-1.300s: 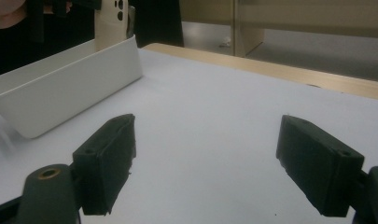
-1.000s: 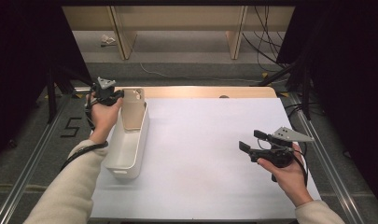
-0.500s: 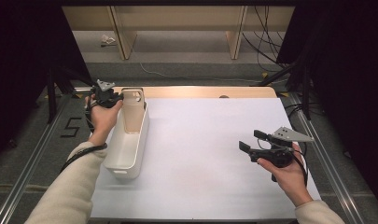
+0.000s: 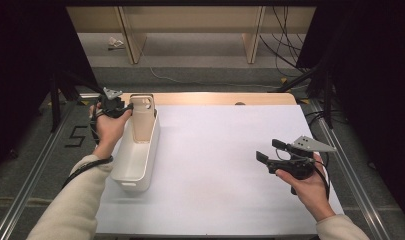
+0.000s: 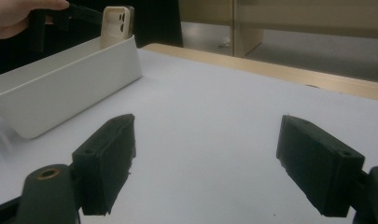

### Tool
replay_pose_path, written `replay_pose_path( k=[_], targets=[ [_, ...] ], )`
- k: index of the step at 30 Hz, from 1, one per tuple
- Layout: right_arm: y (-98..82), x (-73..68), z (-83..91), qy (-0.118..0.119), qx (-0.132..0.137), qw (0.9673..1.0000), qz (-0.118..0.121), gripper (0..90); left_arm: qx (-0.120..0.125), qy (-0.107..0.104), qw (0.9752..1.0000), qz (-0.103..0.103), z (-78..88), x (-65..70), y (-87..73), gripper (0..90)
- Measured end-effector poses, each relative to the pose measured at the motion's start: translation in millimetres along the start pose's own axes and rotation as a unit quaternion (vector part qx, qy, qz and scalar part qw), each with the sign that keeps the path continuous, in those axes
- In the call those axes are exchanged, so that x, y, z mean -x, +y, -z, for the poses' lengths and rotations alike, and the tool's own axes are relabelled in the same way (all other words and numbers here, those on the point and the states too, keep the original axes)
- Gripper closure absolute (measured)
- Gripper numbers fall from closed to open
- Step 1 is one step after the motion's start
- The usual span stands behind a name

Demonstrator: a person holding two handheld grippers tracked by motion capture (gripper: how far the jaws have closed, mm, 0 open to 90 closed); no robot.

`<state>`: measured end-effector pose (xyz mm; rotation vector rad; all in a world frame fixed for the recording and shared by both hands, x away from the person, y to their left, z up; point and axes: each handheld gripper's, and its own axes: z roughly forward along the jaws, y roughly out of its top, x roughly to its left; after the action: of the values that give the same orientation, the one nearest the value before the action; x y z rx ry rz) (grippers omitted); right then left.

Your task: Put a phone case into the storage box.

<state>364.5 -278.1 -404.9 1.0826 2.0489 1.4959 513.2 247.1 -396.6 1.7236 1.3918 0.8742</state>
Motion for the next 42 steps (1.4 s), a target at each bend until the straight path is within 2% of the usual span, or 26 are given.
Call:
replay_pose_path(
  k=[5, 8, 10, 15, 19, 24, 29, 35, 42],
  targets=[
    [0.0, -0.3, 0.0, 0.0, -0.001, 1.0, 0.0, 20.5, 0.007, -0.019, 0.9997, 0.011, 13.0, 0.0, -2.0, 53.0],
    [0.0, -0.4, -0.2, 0.0, -0.001, 1.0, 0.0, 20.4, 0.006, -0.041, 0.9988, 0.027, 22.3, 0.5, -2.8, 47.4],
    [0.0, -0.4, -0.2, -0.001, -0.002, 1.0, 0.001, 20.4, 0.003, -0.054, 0.9983, 0.023, 29.2, 2.0, -2.8, 42.7],
    [0.1, -0.4, -0.2, -0.001, -0.002, 1.0, 0.0, 20.0, 0.009, -0.07, 0.9975, 0.009, 47.9, 7.8, -2.5, 28.5],
    [0.1, 0.0, -0.2, -0.002, -0.001, 1.0, 0.0, 19.7, 0.012, -0.068, 0.9976, 0.007, 61.8, 13.3, -3.8, 18.9],
    [0.1, -0.4, -0.3, -0.001, -0.002, 1.0, 0.0, 19.5, 0.021, -0.083, 0.9963, -0.001, 74.4, 20.8, -7.8, 15.0],
    [0.0, -0.3, -0.3, 0.0, -0.002, 1.0, 0.0, 19.3, 0.027, -0.124, 0.992, -0.002, 85.8, 33.0, -17.6, 10.3],
    [-0.2, -0.6, -0.8, 0.001, -0.003, 1.0, 0.0, 18.9, 0.044, -0.176, 0.9832, -0.019, 102.5, 50.2, -33.0, 6.4],
    [-0.4, -1.1, -1.2, 0.003, -0.005, 1.0, 0.001, 18.8, 0.05, -0.206, 0.9764, -0.041, 114.6, 65.7, -50.2, 5.3]
  ],
)
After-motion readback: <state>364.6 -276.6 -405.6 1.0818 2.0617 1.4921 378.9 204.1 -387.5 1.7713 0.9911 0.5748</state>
